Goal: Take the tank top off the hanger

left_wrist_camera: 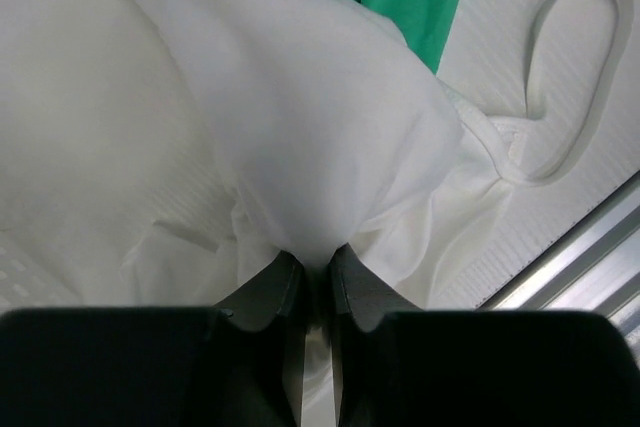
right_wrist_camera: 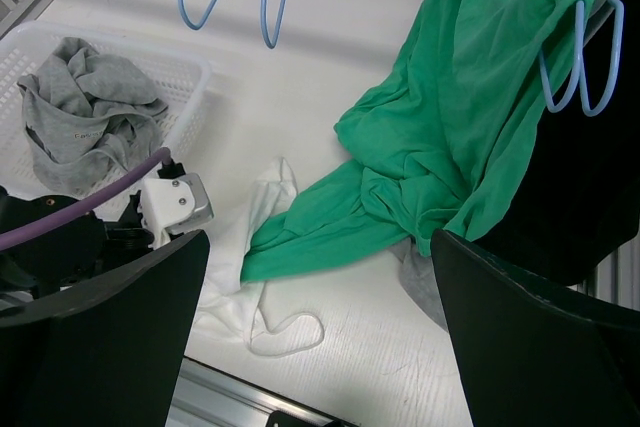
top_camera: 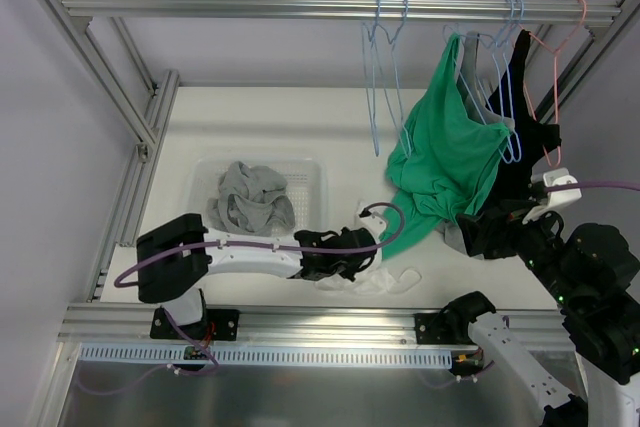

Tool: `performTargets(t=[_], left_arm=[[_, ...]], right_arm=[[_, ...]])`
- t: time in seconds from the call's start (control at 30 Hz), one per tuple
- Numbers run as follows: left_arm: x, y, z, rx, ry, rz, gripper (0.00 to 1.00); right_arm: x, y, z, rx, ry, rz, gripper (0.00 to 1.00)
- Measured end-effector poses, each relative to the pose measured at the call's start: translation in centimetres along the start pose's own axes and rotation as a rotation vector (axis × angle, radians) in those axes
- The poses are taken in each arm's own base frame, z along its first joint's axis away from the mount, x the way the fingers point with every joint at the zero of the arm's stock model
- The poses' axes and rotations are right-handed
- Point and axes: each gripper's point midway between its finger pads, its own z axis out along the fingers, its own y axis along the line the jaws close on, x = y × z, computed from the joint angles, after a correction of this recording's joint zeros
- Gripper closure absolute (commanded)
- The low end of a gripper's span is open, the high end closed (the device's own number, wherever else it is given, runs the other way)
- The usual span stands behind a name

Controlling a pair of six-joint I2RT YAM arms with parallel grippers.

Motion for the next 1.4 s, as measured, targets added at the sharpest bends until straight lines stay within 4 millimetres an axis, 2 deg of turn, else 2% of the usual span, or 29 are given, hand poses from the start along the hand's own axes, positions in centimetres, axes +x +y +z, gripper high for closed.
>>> performTargets(t=[0.13, 0.4, 0.5, 0.8, 0.93, 1.0, 1.1, 1.2, 1.3, 1.4], left_arm=[[-1.1, 0.0, -2.1, 0.010, -0.056, -0.008, 0.95], [-8.3, 1.5, -9.8, 0.013, -0.314, -0.083, 0.96], [-10.6, 2.4, -11.8, -0.035, -0.376, -0.084, 0.99], [-18.1, 5.9, -19.2, -0.211, -0.570, -0.056, 1.00], [-21.4, 8.5, -22.6, -0.282, -0.656, -0.088, 1.00], [-23.0, 10.8, -24.2, -0.331, -0.690, -0.118, 1.00], [-24.4, 14.6, -26.4, -0.409, -0.732, -0.169, 1.00], [-25.0, 17.9, -28.5, -0.478, -0.768, -0.218, 1.00], [-24.8, 19.6, -29.8, -0.511, -0.782, -0.243, 1.00], [-23.7, 20.3, -29.6, -0.515, -0.773, -0.249, 1.00]], right_arm=[[0.0, 0.1, 0.1, -0.005, 0.001, 0.001, 0.00], [0.0, 0.1, 0.1, -0.005, 0.001, 0.008, 0.00], [-0.1, 0.1, 0.1, -0.005, 0.000, 0.010, 0.00], [-0.1, 0.1, 0.1, -0.005, -0.004, 0.010, 0.00], [-0.2, 0.1, 0.1, -0.005, -0.005, 0.011, 0.00], [-0.2, 0.1, 0.1, -0.005, -0.005, 0.010, 0.00], [-0.2, 0.1, 0.1, -0.005, -0.005, 0.010, 0.00], [-0.2, 0.1, 0.1, -0.005, -0.005, 0.010, 0.01], [-0.2, 0.1, 0.1, -0.005, -0.005, 0.009, 0.01], [-0.2, 0.1, 0.1, -0.005, -0.005, 0.010, 0.00]])
